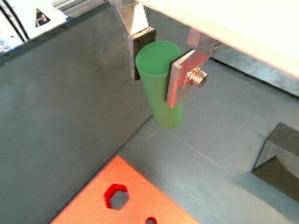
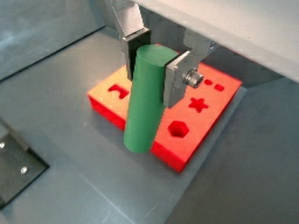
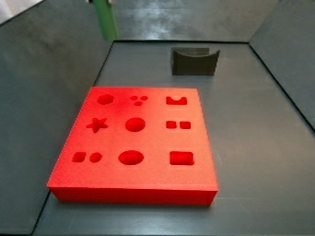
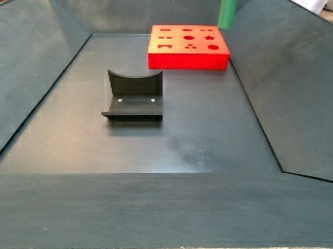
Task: Pick up the round object. Move up. Move to above the board. Insert the round object.
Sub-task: Pick up the round object.
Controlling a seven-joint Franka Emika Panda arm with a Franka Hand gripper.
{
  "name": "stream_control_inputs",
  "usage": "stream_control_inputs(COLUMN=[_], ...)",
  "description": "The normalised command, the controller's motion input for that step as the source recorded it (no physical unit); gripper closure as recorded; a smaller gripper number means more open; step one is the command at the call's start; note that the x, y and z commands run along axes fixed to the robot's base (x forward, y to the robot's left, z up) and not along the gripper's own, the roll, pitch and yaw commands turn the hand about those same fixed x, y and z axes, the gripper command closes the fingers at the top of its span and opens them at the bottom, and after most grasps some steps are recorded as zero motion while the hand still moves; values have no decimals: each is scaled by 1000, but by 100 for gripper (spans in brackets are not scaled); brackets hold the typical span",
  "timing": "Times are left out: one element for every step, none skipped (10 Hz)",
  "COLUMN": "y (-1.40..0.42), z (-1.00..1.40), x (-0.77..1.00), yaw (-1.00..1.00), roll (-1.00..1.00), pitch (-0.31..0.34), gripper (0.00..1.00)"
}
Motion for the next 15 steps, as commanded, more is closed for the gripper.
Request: stream_control_inputs(y=[-380,-314,-434,-651,-634,-651,-520,-480,-469,-629,-674,-646,-620,-400,-166], z=[123,-69,-503,-769,-683,-3,571,529,509,0,-414,-706,-686,-386,-77], x=[0,109,0,0,0,0,14,0,0,106,220,317,394,657,837], yaw=[-260,-29,0,0,0,-63,-43,-40,-66,-126,-257,-220,-163,-97,54], roll=[-290,0,127,179,94,-107,-437,-491,-500,-290,-59,0,-33,-209,-313], pitch=[61,150,39,0,0,120,170,100,84,101,-1,-81,-100,0,193], gripper=[100,100,100,100,100,100,100,100,100,100,100,100,100,100,100])
